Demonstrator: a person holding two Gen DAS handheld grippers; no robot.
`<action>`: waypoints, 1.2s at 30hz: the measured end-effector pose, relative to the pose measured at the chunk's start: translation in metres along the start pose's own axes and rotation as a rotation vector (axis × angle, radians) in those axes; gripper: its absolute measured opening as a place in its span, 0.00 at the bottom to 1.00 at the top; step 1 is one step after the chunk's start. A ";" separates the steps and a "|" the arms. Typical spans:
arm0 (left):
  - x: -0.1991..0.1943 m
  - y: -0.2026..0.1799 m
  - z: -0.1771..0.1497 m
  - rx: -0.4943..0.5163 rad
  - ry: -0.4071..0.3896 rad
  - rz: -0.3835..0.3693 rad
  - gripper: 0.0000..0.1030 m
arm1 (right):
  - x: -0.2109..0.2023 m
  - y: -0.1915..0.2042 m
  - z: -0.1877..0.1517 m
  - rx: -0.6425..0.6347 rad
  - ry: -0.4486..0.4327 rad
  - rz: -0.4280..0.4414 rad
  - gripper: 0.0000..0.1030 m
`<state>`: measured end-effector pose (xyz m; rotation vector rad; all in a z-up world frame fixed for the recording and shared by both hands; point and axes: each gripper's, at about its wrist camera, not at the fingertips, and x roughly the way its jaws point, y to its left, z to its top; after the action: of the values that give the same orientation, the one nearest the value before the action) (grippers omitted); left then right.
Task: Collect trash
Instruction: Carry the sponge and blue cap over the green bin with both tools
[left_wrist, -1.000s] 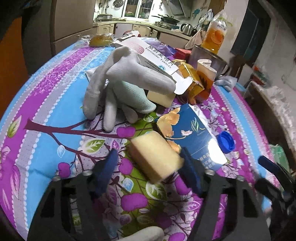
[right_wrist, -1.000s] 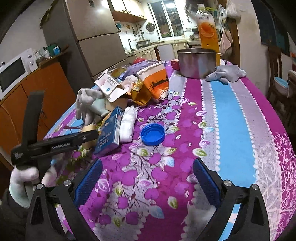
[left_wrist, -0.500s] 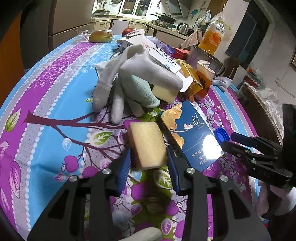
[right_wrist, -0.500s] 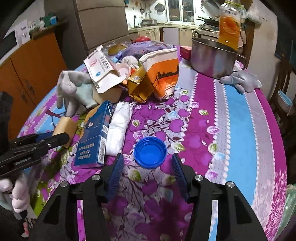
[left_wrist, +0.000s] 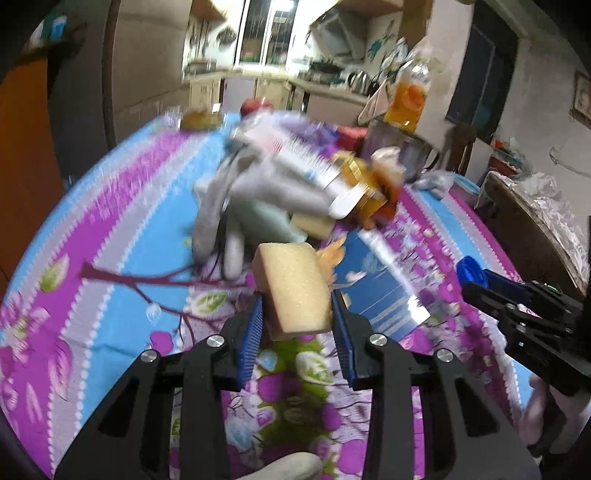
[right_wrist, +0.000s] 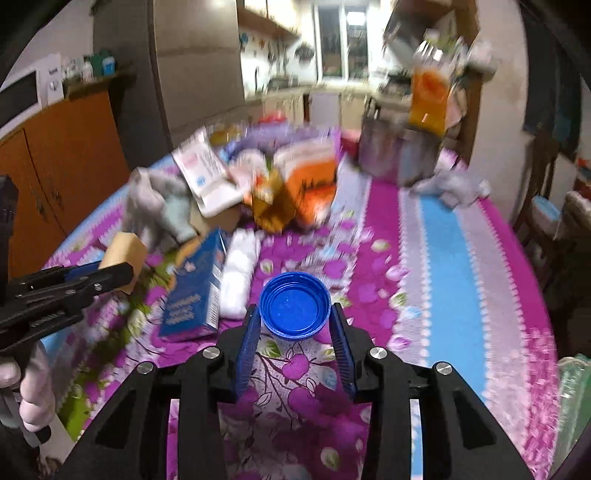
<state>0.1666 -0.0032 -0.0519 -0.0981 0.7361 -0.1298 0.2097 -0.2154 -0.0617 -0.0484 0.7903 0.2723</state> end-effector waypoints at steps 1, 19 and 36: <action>-0.007 -0.008 0.002 0.019 -0.030 0.006 0.33 | -0.011 0.001 0.000 0.002 -0.033 -0.014 0.38; -0.063 -0.139 0.017 0.213 -0.212 -0.128 0.34 | -0.156 -0.058 -0.014 0.074 -0.290 -0.246 0.38; -0.071 -0.313 0.006 0.413 -0.217 -0.392 0.36 | -0.275 -0.198 -0.073 0.234 -0.297 -0.544 0.38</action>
<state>0.0923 -0.3014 0.0420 0.1383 0.4542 -0.6322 0.0264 -0.4776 0.0697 -0.0011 0.4839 -0.3240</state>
